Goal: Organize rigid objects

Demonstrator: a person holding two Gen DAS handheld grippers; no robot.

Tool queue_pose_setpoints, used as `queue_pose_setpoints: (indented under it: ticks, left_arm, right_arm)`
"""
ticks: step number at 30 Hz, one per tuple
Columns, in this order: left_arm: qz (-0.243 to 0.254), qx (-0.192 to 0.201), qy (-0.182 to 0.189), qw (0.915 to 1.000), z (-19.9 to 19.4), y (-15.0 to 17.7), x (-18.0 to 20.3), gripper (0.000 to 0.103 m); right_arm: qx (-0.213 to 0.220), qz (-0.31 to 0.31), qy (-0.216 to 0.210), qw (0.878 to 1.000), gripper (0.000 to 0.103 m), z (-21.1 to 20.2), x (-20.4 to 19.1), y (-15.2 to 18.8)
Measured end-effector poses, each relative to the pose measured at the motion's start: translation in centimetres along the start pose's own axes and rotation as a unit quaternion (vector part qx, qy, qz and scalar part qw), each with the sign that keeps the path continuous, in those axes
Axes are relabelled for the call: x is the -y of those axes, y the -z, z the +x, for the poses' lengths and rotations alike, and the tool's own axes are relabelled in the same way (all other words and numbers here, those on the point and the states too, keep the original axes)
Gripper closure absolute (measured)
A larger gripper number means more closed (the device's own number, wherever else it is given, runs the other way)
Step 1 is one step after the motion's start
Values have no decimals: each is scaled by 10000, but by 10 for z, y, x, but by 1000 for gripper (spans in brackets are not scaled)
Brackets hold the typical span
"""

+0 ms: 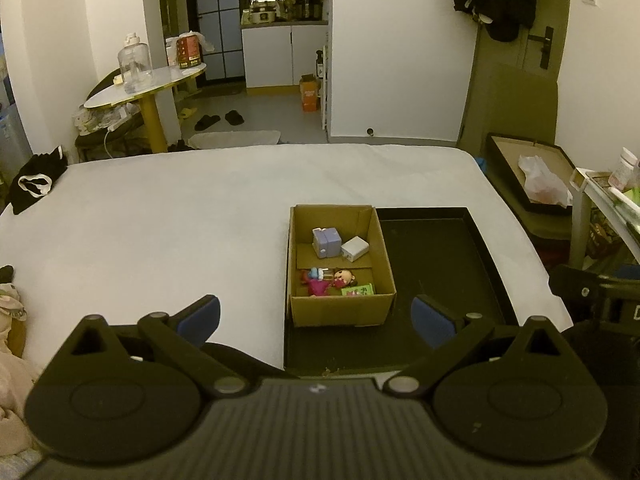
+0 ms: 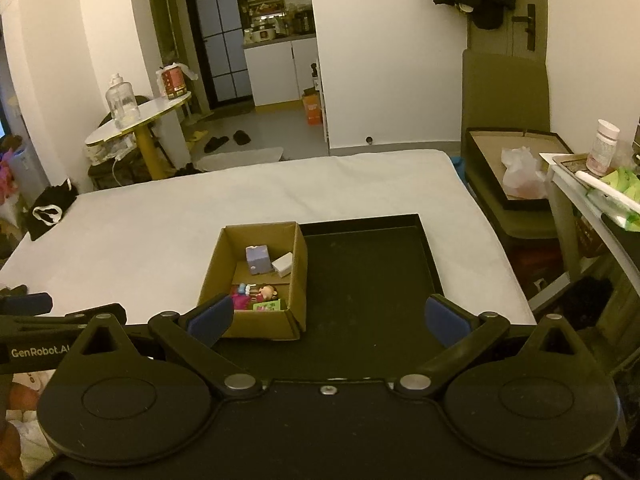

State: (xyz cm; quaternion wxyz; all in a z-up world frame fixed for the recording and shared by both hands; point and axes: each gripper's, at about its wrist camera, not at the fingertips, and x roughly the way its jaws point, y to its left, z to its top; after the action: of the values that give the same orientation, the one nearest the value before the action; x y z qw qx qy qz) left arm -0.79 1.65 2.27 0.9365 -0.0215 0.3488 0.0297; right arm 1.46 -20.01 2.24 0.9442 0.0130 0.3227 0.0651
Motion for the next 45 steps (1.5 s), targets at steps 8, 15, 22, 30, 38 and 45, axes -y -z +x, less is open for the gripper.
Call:
queue_pose_setpoints:
  ticks: [8, 15, 22, 30, 38, 45]
  left_arm:
    - [-18, -30, 3, 10000, 0, 2, 0, 2]
    - [-18, -9, 23, 10000, -3, 2, 0, 2]
    - [-25, -10, 39, 10000, -3, 2, 0, 2]
    - [-21, 0, 52, 10000, -2, 4, 1, 2]
    - [-28, -4, 47, 10000, -2, 4, 2, 2]
    - [-14, -3, 55, 10000, -1, 5, 4, 2]
  right_arm:
    - [-43, 18, 27, 10000, 0, 3, 0, 3]
    - [-56, -1, 31, 10000, 0, 4, -1, 4]
    - [-69, -8, 44, 10000, 0, 4, -1, 4]
    - [-57, -14, 68, 10000, 0, 2, -2, 1]
    - [-74, -17, 100, 9999, 0, 1, 1, 0]
    - [-80, -37, 120, 9999, 0, 1, 2, 0]
